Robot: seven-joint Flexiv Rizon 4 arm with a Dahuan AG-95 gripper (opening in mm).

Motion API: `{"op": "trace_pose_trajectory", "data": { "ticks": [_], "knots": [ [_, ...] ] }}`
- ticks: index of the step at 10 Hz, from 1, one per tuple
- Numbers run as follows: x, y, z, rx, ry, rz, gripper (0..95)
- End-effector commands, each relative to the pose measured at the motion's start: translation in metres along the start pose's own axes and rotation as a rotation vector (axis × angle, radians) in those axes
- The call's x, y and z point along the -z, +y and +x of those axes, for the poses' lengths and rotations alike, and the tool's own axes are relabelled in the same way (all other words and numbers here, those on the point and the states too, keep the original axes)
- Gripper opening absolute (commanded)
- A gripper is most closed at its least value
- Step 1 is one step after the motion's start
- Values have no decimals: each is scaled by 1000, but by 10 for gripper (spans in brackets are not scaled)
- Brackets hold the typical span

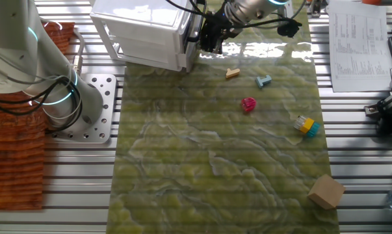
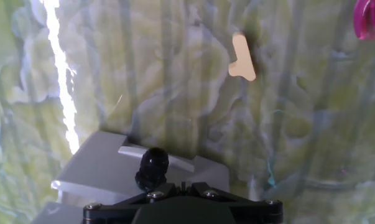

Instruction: Put things in the drawer

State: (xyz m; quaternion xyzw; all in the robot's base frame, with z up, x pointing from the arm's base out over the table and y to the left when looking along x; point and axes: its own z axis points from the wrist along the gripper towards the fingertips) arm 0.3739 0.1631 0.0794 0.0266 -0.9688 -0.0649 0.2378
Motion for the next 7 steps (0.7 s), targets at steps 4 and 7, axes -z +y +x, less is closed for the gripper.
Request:
{"op": "trace_pose_trajectory", "data": {
  "ticks": [4, 7],
  "knots": [
    [5, -4, -5, 46, 50, 21, 0],
    [4, -4, -6, 51, 68, 19, 0]
  ]
}}
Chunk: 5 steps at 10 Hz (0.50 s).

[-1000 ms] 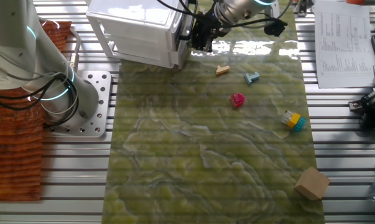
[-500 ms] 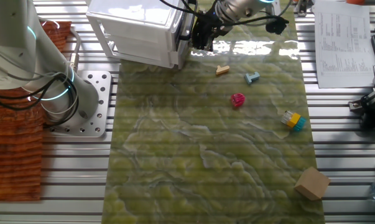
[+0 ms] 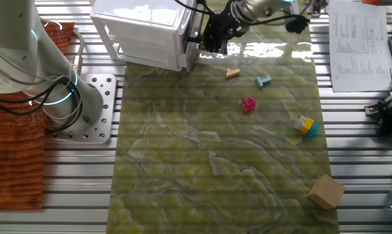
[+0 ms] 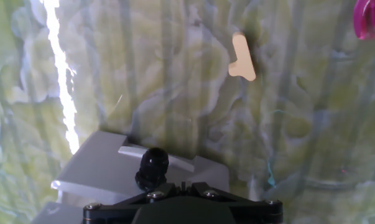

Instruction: Put things in the drawer

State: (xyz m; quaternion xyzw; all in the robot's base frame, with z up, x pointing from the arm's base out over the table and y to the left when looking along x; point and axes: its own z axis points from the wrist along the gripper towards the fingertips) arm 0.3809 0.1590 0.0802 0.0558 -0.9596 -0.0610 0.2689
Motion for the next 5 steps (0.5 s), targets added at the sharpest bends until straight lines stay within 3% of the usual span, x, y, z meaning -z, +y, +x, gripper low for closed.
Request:
{"op": "trace_pose_trajectory", "data": {
  "ticks": [1, 3, 5],
  "knots": [
    [-1, 0, 0, 5, 13, -5, 0],
    [-2, -1, 0, 32, 55, -68, 0],
    [-6, 0, 3, 42, 69, -85, 0]
  ]
}}
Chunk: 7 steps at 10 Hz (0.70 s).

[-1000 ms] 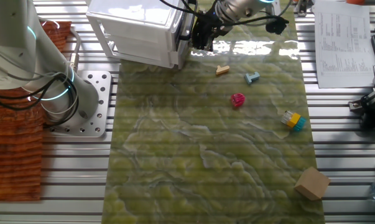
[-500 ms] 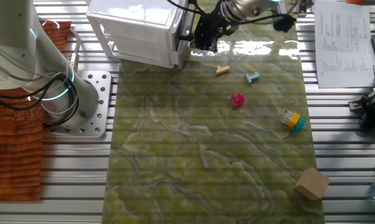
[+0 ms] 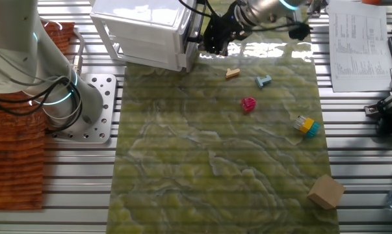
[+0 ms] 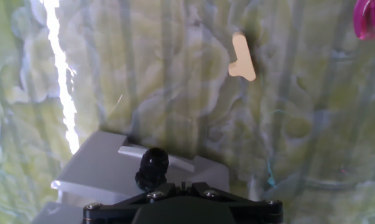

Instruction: Put things in the drawer

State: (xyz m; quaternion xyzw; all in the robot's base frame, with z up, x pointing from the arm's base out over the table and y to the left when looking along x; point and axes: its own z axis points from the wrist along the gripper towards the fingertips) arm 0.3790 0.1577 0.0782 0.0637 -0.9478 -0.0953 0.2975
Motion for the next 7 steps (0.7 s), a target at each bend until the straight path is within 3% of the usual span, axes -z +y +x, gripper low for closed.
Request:
{"op": "trace_pose_trajectory", "data": {
  "ticks": [1, 7],
  "knots": [
    [-7, 3, 4, 11, 15, -19, 0],
    [-18, 15, 8, 15, 53, -21, 0]
  ]
}}
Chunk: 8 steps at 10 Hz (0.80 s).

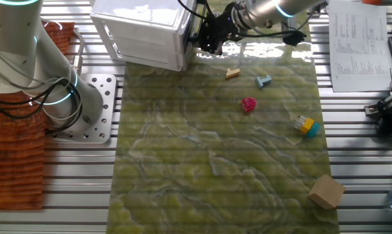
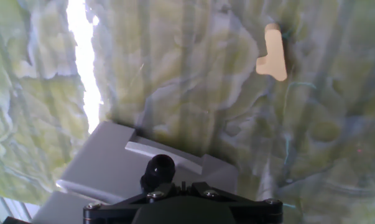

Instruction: Put things in the drawer

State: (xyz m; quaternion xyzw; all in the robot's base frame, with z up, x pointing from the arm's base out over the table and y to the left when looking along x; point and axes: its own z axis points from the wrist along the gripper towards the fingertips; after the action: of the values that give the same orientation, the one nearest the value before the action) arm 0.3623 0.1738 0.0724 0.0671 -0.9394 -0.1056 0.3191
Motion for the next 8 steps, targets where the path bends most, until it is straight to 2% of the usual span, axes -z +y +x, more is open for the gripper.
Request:
{"op": "trace_pose_trajectory", "data": {
  "ticks": [1, 4, 8],
  "knots": [
    [-3, -1, 1, 10, 15, 1, 0],
    [-5, 0, 5, 21, 47, -4, 0],
    [-7, 0, 8, 21, 49, -3, 0]
  ]
}}
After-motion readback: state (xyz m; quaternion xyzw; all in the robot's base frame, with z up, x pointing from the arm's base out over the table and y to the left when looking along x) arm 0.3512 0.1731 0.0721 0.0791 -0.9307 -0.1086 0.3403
